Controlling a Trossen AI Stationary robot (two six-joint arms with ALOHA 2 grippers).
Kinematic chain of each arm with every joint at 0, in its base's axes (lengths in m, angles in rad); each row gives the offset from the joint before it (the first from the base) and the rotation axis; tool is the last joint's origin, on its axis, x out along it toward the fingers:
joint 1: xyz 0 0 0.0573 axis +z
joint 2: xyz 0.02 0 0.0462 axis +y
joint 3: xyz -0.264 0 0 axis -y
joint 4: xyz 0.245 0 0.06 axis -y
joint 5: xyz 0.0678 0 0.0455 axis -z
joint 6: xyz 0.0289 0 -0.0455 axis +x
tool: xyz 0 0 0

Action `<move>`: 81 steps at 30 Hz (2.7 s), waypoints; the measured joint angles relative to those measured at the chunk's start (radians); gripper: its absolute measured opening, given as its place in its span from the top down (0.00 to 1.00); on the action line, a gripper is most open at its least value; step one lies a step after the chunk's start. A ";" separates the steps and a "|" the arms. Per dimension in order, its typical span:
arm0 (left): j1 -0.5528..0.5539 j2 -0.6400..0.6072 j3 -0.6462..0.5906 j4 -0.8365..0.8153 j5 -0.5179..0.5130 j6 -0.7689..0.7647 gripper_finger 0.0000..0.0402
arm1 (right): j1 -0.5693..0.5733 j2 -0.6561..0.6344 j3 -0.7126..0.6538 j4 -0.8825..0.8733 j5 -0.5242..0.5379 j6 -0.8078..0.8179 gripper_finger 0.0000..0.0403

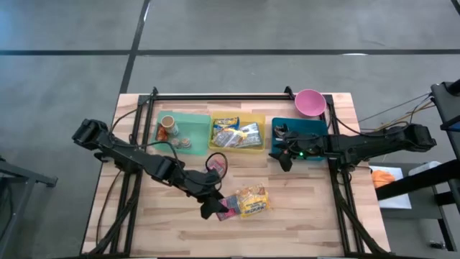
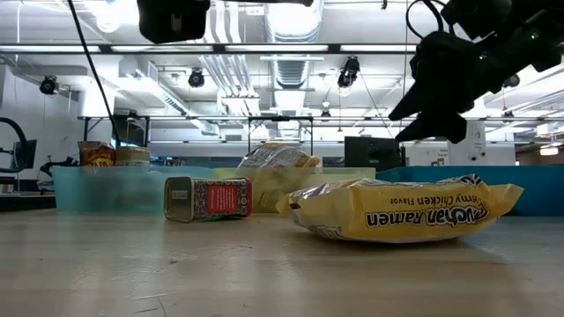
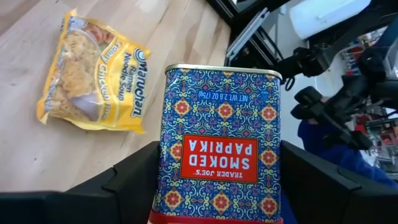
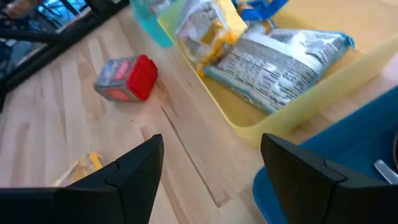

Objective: Pick & Place Food Item
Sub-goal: Put the red seasoning can into the green bin

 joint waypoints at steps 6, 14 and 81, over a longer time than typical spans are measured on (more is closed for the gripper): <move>0.023 0.000 0.000 -0.016 0.008 0.000 0.29 | 0.000 0.001 0.000 0.147 0.020 0.115 0.34; 0.045 -0.002 0.000 -0.022 0.053 -0.008 0.29 | 0.074 0.014 0.000 0.424 -0.107 -0.069 0.34; 0.097 -0.009 0.002 0.044 0.242 0.005 0.29 | 0.533 0.718 0.612 0.437 0.180 -1.149 0.48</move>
